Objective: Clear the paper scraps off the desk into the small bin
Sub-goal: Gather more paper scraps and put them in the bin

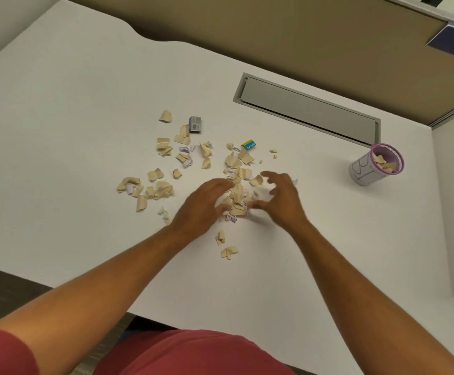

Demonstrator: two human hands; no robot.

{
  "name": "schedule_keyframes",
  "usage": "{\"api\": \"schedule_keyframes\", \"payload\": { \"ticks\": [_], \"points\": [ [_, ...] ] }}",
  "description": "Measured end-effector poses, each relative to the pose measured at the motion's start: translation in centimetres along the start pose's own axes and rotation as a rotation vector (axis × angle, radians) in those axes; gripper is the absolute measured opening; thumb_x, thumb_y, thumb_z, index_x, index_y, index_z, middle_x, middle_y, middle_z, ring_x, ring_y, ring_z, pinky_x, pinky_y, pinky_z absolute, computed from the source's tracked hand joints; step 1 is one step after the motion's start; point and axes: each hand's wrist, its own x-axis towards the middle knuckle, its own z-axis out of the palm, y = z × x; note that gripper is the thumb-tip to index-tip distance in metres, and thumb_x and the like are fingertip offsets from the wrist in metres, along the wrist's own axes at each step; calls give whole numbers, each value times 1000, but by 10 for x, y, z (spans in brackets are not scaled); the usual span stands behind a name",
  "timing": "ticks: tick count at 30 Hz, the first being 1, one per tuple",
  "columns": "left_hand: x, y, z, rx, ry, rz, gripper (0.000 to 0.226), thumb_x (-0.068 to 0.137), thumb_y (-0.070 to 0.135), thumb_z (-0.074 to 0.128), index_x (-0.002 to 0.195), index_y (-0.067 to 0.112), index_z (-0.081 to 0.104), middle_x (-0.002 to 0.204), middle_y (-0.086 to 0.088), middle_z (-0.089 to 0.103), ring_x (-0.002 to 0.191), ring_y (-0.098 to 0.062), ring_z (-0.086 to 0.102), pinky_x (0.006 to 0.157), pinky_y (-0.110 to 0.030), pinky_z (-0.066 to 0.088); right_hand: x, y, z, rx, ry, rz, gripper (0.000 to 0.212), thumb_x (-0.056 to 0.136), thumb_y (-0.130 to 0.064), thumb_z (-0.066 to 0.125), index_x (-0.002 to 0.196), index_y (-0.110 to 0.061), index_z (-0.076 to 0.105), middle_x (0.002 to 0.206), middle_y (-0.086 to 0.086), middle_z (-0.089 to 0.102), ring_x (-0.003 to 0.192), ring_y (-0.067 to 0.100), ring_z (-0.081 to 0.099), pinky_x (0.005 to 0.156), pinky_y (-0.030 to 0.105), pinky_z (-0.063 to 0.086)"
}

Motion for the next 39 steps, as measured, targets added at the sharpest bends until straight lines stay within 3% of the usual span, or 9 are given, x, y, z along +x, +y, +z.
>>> {"api": "schedule_keyframes", "payload": {
  "ticks": [5, 7, 9, 13, 18, 22, 27, 30, 39],
  "points": [
    [-11, -29, -33, 75, 387, -46, 24, 98, -5, 63, 114, 7, 76, 123, -12, 75, 121, -27, 69, 111, -36, 50, 17, 30, -19, -176, 71, 89, 71, 98, -60, 53, 155, -20, 41, 164, 10, 35, 154, 30, 26, 126, 47, 22],
    [-16, -45, -36, 160, 414, -167, 27, 99, -5, 59, 115, 9, 76, 133, -11, 70, 140, -31, 56, 129, -49, 26, 14, 35, -8, -207, -3, 123, 73, 104, -61, 35, 163, -20, 23, 172, 8, 15, 160, 29, 5, 129, 52, 6],
    [-21, -58, -32, 317, 374, -336, 33, 102, 11, 59, 133, 18, 68, 155, -8, 53, 159, -33, 27, 127, -60, -3, 9, 35, 9, -233, -23, 90, 72, 105, -60, 27, 164, -20, 15, 174, 5, 6, 161, 27, -4, 128, 51, -2],
    [-33, -60, -14, 340, 204, -506, 53, 109, 43, 41, 159, 26, 40, 174, -6, 22, 163, -38, 2, 125, -71, -3, -8, 19, 46, -200, -37, -20, 74, 104, -62, 20, 165, -20, 12, 174, 0, 4, 161, 21, -6, 129, 46, -5],
    [-31, -32, 11, 182, 117, -287, 51, 111, 37, 41, 159, 21, 41, 173, -6, 25, 164, -30, 6, 129, -58, -5, -27, -6, 74, -139, -112, -107, 71, 106, -59, 21, 165, -21, 9, 174, -3, 7, 161, 14, -1, 131, 44, 0],
    [-23, -19, 10, 15, 55, -146, 53, 105, 37, 57, 154, 18, 49, 168, -6, 36, 161, -28, 20, 131, -54, 18, -28, -12, 57, -27, -55, -162, 67, 105, -42, 51, 161, -18, 23, 166, 3, 32, 154, 20, 30, 125, 46, 30],
    [-16, -17, -6, 467, -166, -90, 101, 82, 82, 56, 164, 33, 24, 176, -4, 8, 161, -38, 6, 122, -59, 24, -22, -14, 40, -314, -179, -157, 105, 79, -54, 81, 161, -32, 20, 165, -3, 24, 144, 27, 31, 110, 42, 42],
    [-5, -8, -8, 555, -306, -112, 109, 79, 79, 65, 165, 31, 19, 175, -8, 10, 152, -43, 24, 114, -56, 37, -18, -19, 48, -485, -253, -164, 103, 80, -50, 82, 162, -32, 21, 168, 0, 18, 140, 32, 31, 105, 41, 46],
    [5, 11, -10, 373, -236, -134, 28, 101, 19, 60, 127, 17, 72, 132, -8, 60, 121, -31, 50, 87, -41, 54, -33, -33, 64, -525, -135, -207, 28, 97, -16, 61, 125, -17, 65, 127, 6, 57, 111, 29, 52, 85, 41, 53]
  ]
}}
